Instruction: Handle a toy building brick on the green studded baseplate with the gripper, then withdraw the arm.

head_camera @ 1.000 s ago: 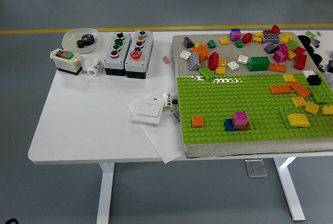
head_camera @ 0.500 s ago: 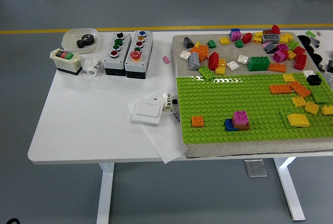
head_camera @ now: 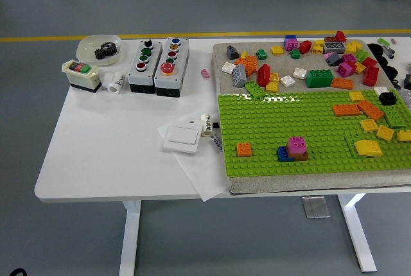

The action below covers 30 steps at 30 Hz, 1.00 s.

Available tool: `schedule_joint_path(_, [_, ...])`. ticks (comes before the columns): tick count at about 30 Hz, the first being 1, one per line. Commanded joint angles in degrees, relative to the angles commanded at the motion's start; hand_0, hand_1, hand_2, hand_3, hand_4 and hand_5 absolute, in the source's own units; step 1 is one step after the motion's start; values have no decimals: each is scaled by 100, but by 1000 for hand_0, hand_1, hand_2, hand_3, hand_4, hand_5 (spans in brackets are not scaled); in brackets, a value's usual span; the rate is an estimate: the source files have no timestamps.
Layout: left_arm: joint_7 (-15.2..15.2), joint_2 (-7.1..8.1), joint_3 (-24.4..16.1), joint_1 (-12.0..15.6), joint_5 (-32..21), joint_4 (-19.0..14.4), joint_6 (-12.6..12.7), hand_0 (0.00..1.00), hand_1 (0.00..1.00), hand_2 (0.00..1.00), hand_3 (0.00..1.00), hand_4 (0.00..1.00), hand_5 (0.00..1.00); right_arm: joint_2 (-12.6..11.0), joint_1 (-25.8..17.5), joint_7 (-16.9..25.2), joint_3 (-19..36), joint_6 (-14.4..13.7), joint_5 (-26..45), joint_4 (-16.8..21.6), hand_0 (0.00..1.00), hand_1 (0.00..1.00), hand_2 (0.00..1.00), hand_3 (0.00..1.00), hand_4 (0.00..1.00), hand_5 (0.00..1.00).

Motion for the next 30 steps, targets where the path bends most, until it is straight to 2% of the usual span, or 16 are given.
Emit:
schedule_joint_path(6, [7, -14, -34, 3, 44, 2, 32, 733, 746, 724, 597, 661, 598, 11, -32, -5, 64, 27, -80, -1, 948, 867, 875, 901, 998, 998])
schedule_joint_path(7, [6, -18, -35, 4, 49, 1, 38, 733, 745, 722, 597, 660, 597, 13, -37, -2, 73, 87, -149, 7, 980, 875, 888, 908, 998, 998])
schedule_joint_path(15, [-5, -50, -63, 2, 135, -7, 33, 730, 744, 724, 597, 660, 598, 23, -53, 6, 89, 421, -488, 54, 998, 890, 911, 917, 998, 998])
schedule_joint_path(30, [-7, -48, -57, -26, 110, -6, 38, 728, 739, 724, 597, 660, 598, 36, -67, -42, 72, 533, -318, 26, 998, 885, 919, 934, 998, 998])
